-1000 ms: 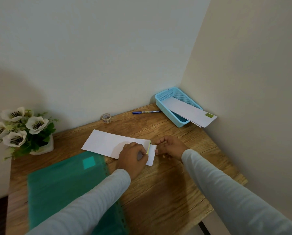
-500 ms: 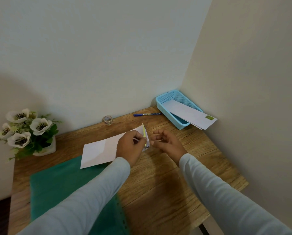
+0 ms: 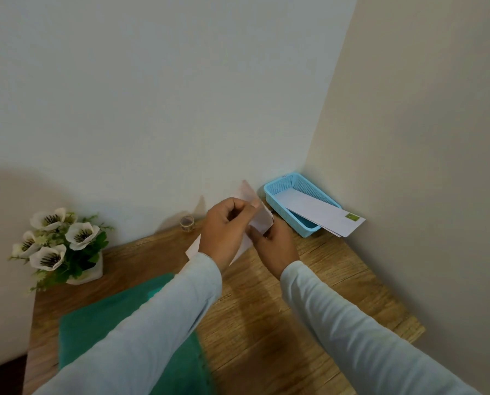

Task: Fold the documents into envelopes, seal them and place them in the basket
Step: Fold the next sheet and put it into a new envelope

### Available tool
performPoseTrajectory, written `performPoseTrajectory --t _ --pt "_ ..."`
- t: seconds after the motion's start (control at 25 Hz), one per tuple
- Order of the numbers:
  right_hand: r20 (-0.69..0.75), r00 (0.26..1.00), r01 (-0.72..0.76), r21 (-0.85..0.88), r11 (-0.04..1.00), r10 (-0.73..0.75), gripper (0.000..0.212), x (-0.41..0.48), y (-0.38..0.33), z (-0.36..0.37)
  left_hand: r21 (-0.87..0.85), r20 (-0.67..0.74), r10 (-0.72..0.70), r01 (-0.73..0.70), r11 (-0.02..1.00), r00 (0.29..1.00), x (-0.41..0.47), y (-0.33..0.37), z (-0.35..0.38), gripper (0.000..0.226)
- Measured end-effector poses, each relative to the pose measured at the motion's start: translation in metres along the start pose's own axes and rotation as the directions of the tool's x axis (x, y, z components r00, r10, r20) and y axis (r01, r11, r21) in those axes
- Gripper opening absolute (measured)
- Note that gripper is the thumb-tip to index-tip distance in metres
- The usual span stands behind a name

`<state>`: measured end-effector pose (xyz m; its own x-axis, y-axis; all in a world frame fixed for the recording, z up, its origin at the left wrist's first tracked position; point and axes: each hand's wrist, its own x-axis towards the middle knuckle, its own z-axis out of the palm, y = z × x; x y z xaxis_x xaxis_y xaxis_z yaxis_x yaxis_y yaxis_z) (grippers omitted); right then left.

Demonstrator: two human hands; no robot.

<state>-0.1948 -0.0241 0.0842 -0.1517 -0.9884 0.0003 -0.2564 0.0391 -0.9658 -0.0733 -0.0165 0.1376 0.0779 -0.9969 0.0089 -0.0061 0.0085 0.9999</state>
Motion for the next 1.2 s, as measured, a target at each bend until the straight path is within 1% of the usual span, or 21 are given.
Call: performPoseTrajectory --t 0.04,0.08,0.12,0.16,0.2,0.24,0.32,0.48,0.6,0.68,0.8,0.88,0.96,1.04,1.12,1.2 --pt "-0.013 1.000 0.000 0.013 1.000 0.000 0.026 0.002 -0.004 -0.003 0.057 -0.036 0.044 -0.042 0.997 0.998 0.004 -0.001 -0.006 0.009" --pt "-0.011 1.000 0.015 0.029 0.999 -0.015 0.025 0.003 -0.007 -0.007 0.129 -0.073 0.081 -0.071 0.989 0.994 0.008 -0.003 -0.013 0.014" --pt "-0.008 0.999 0.040 0.044 0.998 -0.040 0.025 0.003 -0.012 -0.009 0.185 -0.083 0.106 -0.089 0.979 0.991 0.012 -0.005 -0.021 0.024" --pt "-0.003 0.998 0.062 0.062 0.996 -0.062 0.025 0.003 -0.018 -0.011 0.207 -0.053 0.104 -0.091 0.974 0.993 0.015 -0.006 -0.027 0.032" --pt "0.000 0.997 0.077 0.074 0.994 -0.077 0.025 0.004 -0.023 -0.013 0.179 -0.003 0.075 -0.074 0.981 0.997 0.019 -0.006 -0.030 0.036" --pt "-0.002 0.996 0.095 0.074 0.993 -0.095 0.025 0.005 -0.028 -0.014 0.122 0.055 0.046 -0.053 0.991 0.997 0.022 -0.004 -0.031 0.035" --pt "-0.018 0.990 0.143 0.080 0.986 -0.142 0.023 0.007 -0.042 -0.016 0.044 0.123 0.061 -0.067 0.997 0.990 0.027 0.005 -0.032 0.026" --pt "-0.039 0.976 0.216 0.157 0.964 -0.212 0.024 0.007 -0.073 -0.025 -0.042 0.135 0.204 -0.200 0.979 0.970 0.032 0.032 -0.033 0.023" --pt "-0.037 0.967 0.254 0.177 0.951 -0.251 0.024 0.005 -0.075 -0.029 -0.072 0.140 0.220 -0.212 0.975 0.965 0.029 0.032 -0.032 0.022" --pt "-0.015 0.971 0.236 0.160 0.958 -0.237 0.021 0.002 -0.062 -0.029 -0.074 0.147 0.172 -0.163 0.984 0.974 0.024 0.020 -0.032 0.022" --pt "-0.002 0.990 0.137 0.138 0.981 -0.138 0.024 -0.005 -0.036 -0.028 -0.029 0.137 0.069 -0.066 0.997 0.988 0.015 -0.002 -0.036 0.024" --pt "-0.010 0.993 0.117 0.146 0.982 -0.117 0.024 -0.005 -0.029 -0.029 0.005 0.127 0.061 -0.062 0.998 0.990 0.016 -0.008 -0.038 0.024" --pt "-0.018 0.990 0.143 0.152 0.978 -0.142 0.025 -0.003 -0.031 -0.032 0.015 0.132 0.091 -0.093 0.996 0.987 0.018 -0.005 -0.037 0.022" --pt "-0.047 0.982 0.186 0.171 0.968 -0.181 0.027 -0.002 -0.037 -0.035 0.035 0.125 0.117 -0.122 0.992 0.985 0.021 0.001 -0.035 0.016" --pt "-0.108 0.969 0.240 0.168 0.956 -0.224 0.029 -0.003 -0.044 -0.036 0.064 0.100 0.133 -0.140 0.988 0.986 0.023 0.007 -0.033 0.008" --pt "-0.192 0.948 0.279 0.112 0.954 -0.254 0.028 -0.004 -0.047 -0.038 0.082 0.076 0.143 -0.149 0.985 0.987 0.024 0.010 -0.032 0.010"
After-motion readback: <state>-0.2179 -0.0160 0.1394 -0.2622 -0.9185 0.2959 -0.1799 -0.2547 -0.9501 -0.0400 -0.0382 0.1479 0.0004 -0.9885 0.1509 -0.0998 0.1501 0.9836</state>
